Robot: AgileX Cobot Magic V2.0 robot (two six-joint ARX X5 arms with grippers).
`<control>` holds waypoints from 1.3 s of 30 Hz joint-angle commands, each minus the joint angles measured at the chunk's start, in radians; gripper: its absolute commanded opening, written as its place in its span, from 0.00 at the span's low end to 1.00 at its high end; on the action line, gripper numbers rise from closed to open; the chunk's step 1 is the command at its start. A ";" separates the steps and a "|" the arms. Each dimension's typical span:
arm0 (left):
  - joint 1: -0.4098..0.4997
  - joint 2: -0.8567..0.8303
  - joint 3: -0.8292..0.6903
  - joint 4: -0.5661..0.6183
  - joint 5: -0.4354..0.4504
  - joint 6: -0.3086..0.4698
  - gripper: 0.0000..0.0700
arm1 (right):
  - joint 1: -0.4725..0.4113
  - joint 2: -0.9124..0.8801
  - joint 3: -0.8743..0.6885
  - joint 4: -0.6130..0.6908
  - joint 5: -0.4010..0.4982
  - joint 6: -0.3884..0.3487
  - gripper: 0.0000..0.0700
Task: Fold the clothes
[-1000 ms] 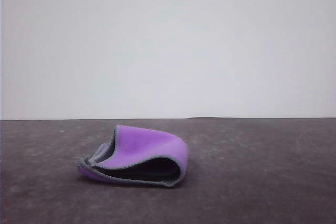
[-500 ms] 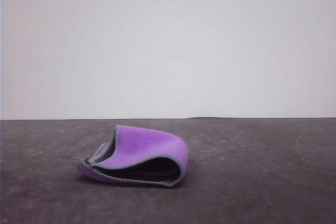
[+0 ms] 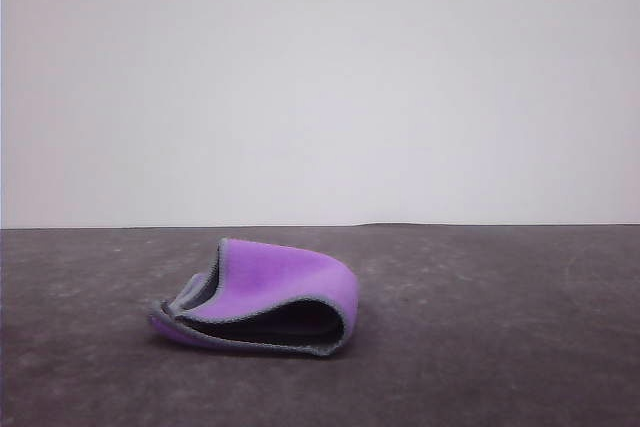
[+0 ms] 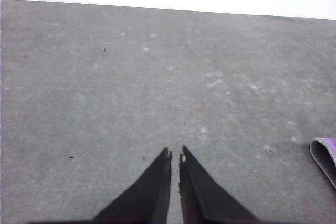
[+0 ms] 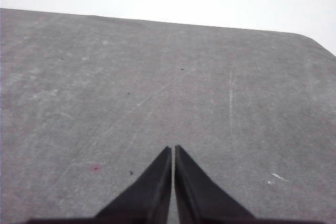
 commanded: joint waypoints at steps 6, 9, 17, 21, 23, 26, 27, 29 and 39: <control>0.002 -0.001 -0.013 -0.004 0.000 -0.007 0.02 | -0.002 0.000 -0.005 0.011 0.003 -0.005 0.00; 0.002 -0.001 -0.013 -0.004 0.000 -0.007 0.02 | -0.002 0.000 -0.005 0.011 0.003 -0.005 0.00; 0.002 -0.001 -0.013 -0.004 0.000 -0.007 0.02 | -0.002 0.000 -0.005 0.011 0.003 -0.005 0.00; 0.002 -0.001 -0.013 -0.004 0.000 -0.007 0.02 | -0.002 0.000 -0.005 0.011 0.003 -0.005 0.00; 0.002 -0.001 -0.013 -0.004 0.000 -0.007 0.02 | -0.002 0.000 -0.005 0.011 0.003 -0.005 0.00; 0.002 -0.001 -0.013 -0.004 0.000 -0.007 0.02 | -0.002 0.000 -0.005 0.011 0.003 -0.005 0.00; 0.002 -0.001 -0.013 -0.004 0.000 -0.007 0.02 | -0.002 0.000 -0.005 0.011 0.003 -0.005 0.00; 0.002 -0.001 -0.013 -0.004 0.000 -0.007 0.02 | -0.002 0.000 -0.005 0.011 0.003 -0.005 0.00; 0.002 -0.001 -0.013 -0.004 0.000 -0.007 0.02 | -0.002 0.000 -0.005 0.011 0.003 -0.005 0.00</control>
